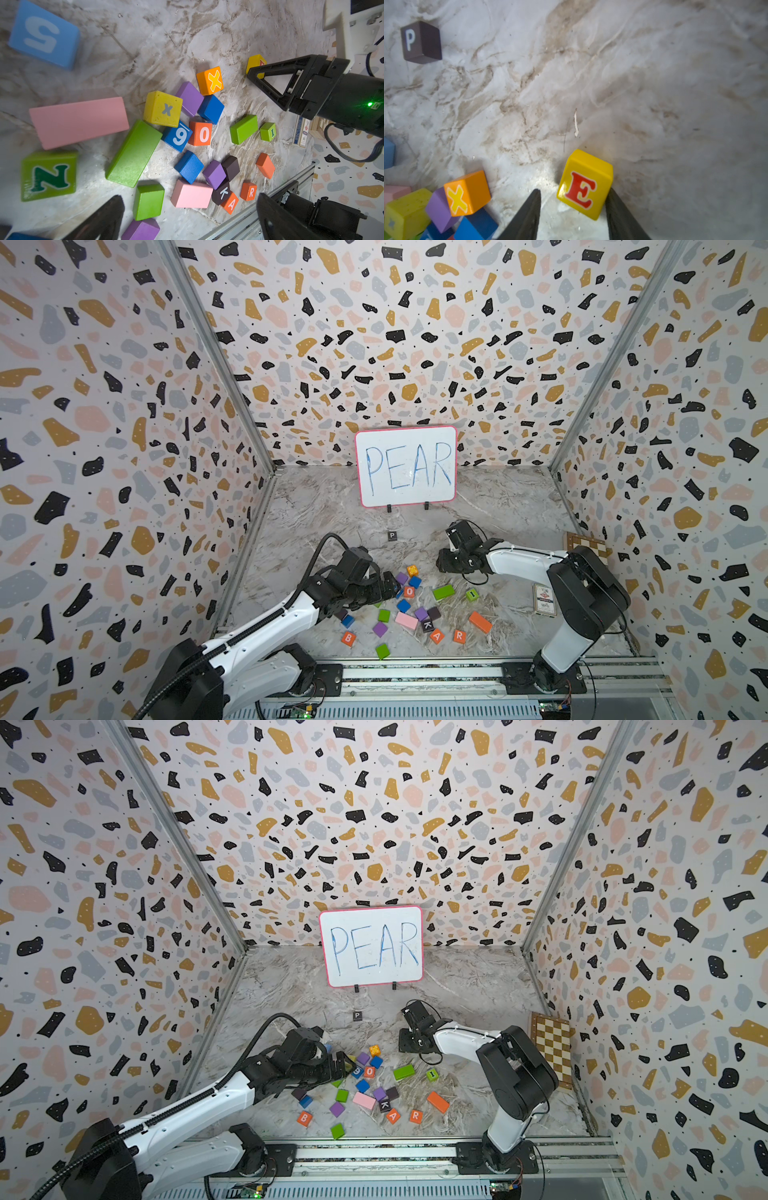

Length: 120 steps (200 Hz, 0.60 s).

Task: Spell the uppercase word “pear” with letter blocks
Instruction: Pick up the letter block from the center of the board.

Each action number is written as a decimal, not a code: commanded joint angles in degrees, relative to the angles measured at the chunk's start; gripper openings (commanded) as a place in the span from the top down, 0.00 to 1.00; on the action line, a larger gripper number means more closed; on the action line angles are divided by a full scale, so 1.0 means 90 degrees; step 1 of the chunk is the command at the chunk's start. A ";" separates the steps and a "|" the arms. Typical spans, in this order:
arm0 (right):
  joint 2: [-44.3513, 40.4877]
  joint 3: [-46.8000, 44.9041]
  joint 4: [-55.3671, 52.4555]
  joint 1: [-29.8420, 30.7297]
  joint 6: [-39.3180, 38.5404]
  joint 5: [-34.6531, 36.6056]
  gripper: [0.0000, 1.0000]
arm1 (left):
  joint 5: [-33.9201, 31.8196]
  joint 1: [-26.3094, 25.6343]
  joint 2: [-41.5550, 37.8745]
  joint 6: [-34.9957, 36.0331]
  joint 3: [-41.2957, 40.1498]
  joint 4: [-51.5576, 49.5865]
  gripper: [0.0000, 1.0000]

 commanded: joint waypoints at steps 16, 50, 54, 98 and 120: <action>0.0425 0.0285 -0.0284 -0.0050 -0.0159 0.0227 0.49 | -0.0047 -0.0025 0.0085 0.0105 0.0173 0.0141 0.01; 0.0542 0.0353 -0.0348 -0.0034 -0.0217 0.0361 0.54 | -0.0092 -0.0024 0.0079 0.0105 0.0177 0.0094 0.01; 0.0542 0.0357 -0.0359 -0.0027 -0.0218 0.0398 0.54 | -0.0100 -0.0026 0.0077 0.0105 0.0171 0.0104 0.01; 0.0530 0.0369 -0.0400 0.0008 -0.0250 0.0532 0.61 | -0.0108 -0.0025 0.0168 0.0105 0.0245 0.0118 0.01; 0.0524 0.0398 -0.0431 0.0015 -0.0253 0.0555 0.62 | -0.0093 -0.0021 0.0213 0.0108 0.0273 0.0133 0.01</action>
